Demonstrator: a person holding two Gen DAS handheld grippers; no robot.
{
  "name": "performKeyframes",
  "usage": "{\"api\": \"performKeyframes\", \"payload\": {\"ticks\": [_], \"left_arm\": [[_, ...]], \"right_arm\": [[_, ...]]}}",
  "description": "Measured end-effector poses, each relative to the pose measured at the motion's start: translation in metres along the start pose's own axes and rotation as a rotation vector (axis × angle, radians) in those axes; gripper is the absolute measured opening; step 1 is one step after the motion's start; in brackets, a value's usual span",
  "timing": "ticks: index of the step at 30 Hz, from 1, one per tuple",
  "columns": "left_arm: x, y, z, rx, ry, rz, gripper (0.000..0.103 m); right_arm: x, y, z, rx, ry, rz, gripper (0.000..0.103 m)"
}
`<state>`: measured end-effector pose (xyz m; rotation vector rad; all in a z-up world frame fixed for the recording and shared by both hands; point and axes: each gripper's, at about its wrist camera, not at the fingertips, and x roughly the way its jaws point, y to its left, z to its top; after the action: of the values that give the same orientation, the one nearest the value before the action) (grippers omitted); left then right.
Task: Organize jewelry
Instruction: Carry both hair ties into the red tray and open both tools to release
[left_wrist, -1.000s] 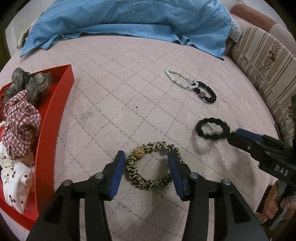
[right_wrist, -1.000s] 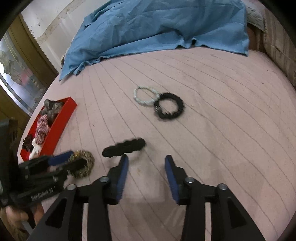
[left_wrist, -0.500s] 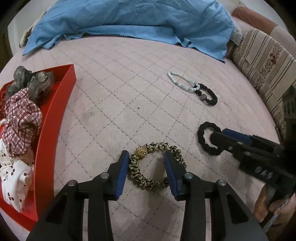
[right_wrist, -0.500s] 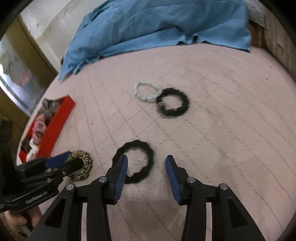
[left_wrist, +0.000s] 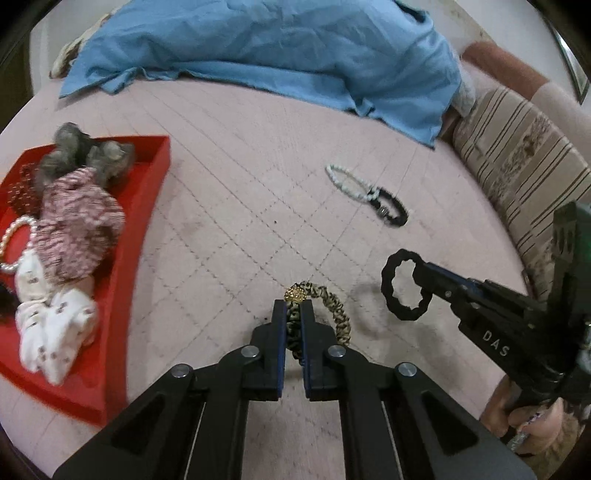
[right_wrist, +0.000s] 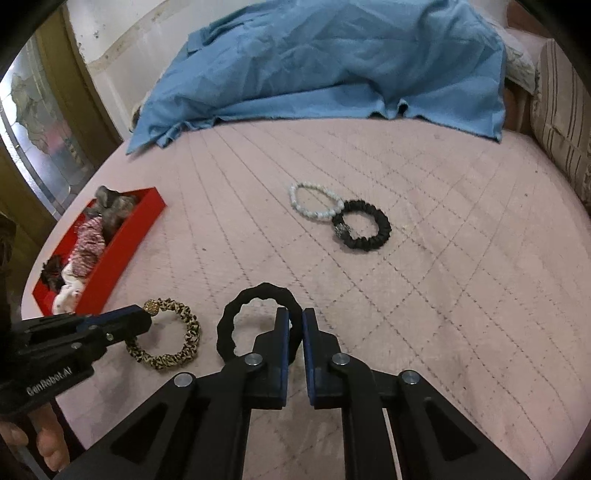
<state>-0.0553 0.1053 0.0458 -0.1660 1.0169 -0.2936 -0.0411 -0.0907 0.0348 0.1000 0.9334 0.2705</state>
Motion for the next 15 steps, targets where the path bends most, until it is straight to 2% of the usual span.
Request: {"api": "performKeyframes", "payload": {"ticks": [9,15], "left_arm": [[-0.065,0.026,-0.008,-0.069,-0.11,0.023,0.007],[-0.105,0.077,-0.008,-0.169,-0.19,0.089,0.007]], "right_arm": [[-0.03,0.033,0.005,-0.052,-0.053,0.041,0.008],[-0.045,0.062,0.008,-0.105,-0.07,0.079,0.008]]}}
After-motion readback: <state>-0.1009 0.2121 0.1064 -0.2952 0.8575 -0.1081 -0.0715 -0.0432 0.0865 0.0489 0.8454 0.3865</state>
